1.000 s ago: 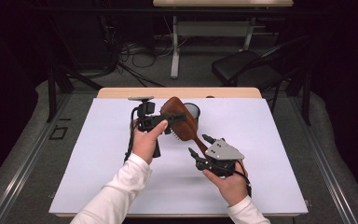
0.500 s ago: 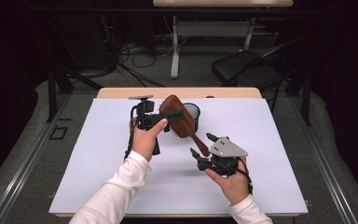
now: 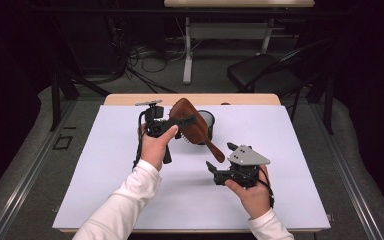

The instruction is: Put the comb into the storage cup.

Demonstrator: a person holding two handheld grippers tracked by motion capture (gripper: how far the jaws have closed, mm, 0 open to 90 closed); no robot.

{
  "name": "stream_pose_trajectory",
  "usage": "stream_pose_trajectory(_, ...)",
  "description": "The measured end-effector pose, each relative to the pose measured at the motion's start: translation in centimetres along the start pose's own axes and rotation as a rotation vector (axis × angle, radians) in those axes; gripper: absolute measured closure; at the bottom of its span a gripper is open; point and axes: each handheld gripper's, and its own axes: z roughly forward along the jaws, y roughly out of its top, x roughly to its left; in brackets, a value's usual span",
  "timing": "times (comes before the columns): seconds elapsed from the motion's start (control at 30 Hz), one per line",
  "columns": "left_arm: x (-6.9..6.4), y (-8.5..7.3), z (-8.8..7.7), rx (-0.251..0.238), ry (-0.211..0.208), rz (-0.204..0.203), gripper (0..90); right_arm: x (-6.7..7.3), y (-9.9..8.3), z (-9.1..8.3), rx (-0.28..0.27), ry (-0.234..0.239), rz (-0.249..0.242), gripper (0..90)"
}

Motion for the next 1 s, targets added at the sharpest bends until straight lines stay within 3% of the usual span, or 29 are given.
stream_pose_trajectory(0.1,0.0,0.1,0.0,-0.004,-0.003,0.005,50.3,-0.3,0.0,-0.1,0.0,0.002,0.019,12.4)
stream_pose_trajectory(0.23,-0.1,0.2,-0.2,-0.007,-0.006,0.018,50.1,-0.6,-0.1,0.0,0.012,0.013,0.059,0.0)
stream_pose_trajectory(0.43,-0.1,0.3,-0.2,-0.028,-0.008,0.025,50.1,-1.0,-0.3,0.3,0.046,0.014,0.101,0.0)
stream_pose_trajectory(0.67,-0.1,0.6,-0.1,-0.045,-0.003,0.013,49.7,-1.5,-0.5,0.0,0.05,0.013,0.128,0.0)
stream_pose_trajectory(1.0,0.0,1.2,-0.2,-0.062,0.009,0.027,49.6,-2.2,-0.8,-0.3,0.048,0.013,0.159,0.0)
